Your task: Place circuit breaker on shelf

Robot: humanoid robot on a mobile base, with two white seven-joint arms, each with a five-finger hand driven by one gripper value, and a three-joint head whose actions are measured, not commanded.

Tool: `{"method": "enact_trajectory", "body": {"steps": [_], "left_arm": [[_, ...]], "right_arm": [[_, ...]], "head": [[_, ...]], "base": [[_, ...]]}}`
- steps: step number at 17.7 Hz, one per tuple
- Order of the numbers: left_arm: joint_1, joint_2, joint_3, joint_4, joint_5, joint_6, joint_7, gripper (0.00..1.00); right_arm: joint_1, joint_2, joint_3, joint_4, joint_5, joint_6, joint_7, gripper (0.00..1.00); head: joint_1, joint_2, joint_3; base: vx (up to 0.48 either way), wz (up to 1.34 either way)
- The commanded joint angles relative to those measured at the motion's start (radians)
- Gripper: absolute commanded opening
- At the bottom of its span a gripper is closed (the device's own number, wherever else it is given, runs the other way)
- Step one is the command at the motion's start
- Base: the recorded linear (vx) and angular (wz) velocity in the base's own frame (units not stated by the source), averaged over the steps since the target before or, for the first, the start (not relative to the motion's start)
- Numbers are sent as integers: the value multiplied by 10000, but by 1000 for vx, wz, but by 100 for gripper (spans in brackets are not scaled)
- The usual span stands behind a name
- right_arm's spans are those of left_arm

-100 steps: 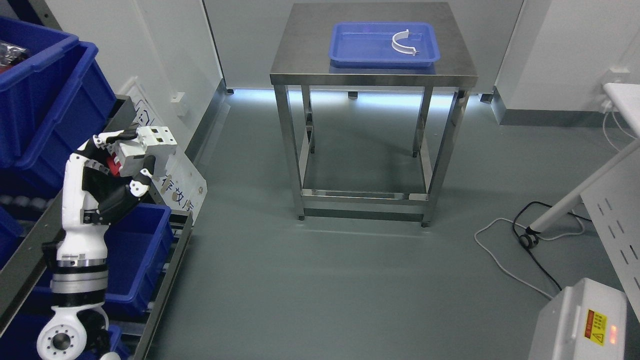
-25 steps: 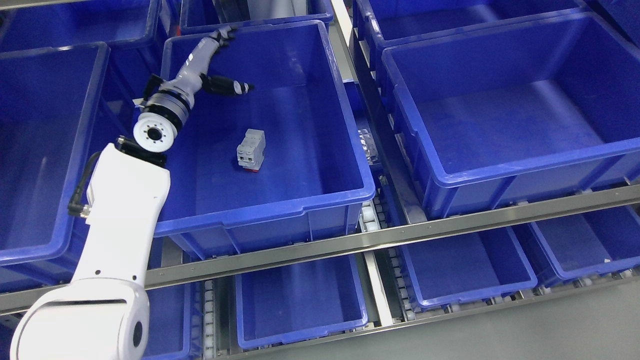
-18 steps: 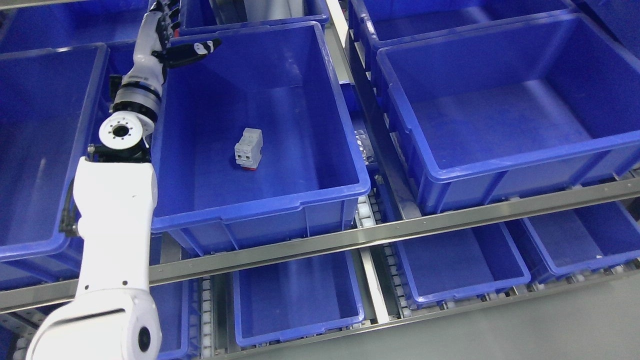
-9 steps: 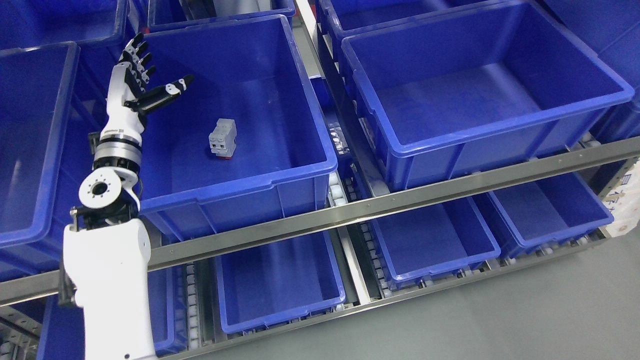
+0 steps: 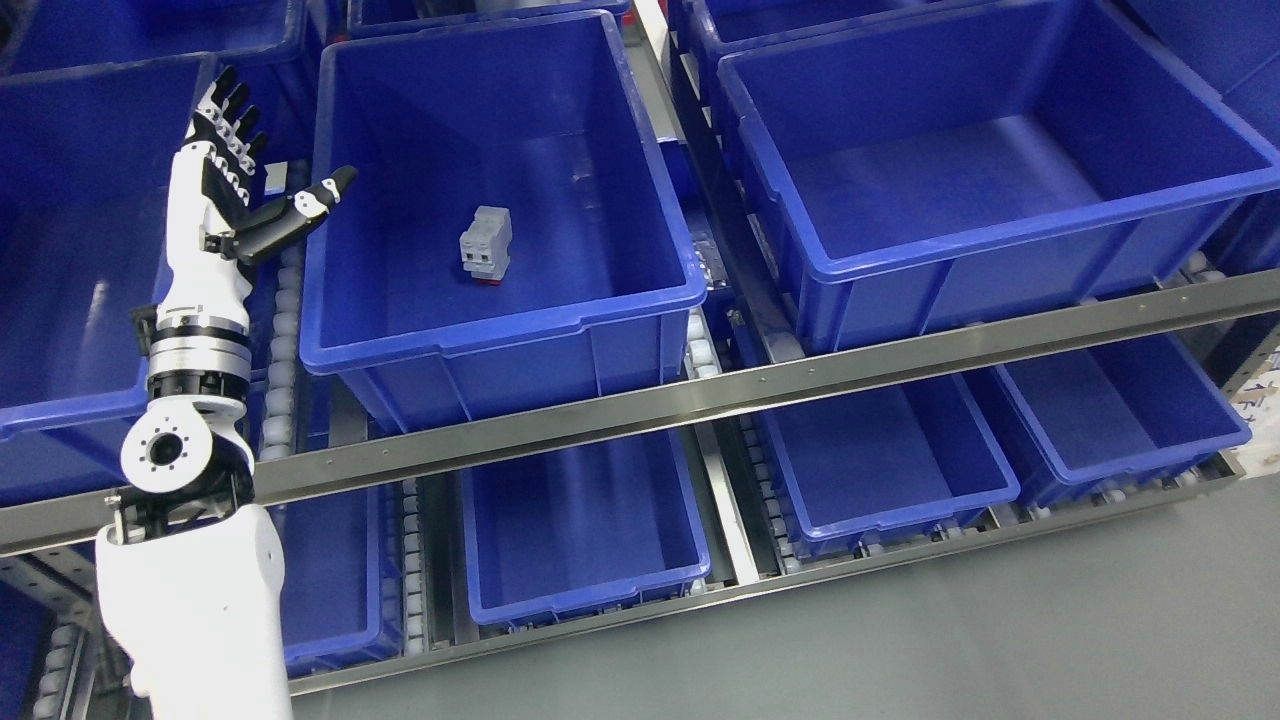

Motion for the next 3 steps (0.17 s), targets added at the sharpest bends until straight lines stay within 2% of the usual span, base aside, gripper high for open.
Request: {"method": "enact_trajectory", "body": {"steps": [1, 3], "left_arm": [[313, 124, 26, -1574, 39, 11, -9, 99], [313, 124, 11, -1559, 39, 11, -9, 100]], "right_arm": [[-1, -175, 199, -1, 0, 580, 8, 100], [-1, -175, 199, -1, 0, 580, 8, 100]], "head": [[0, 0, 0], [0, 0, 0]], "base": [[-39, 120], [-28, 83]]}}
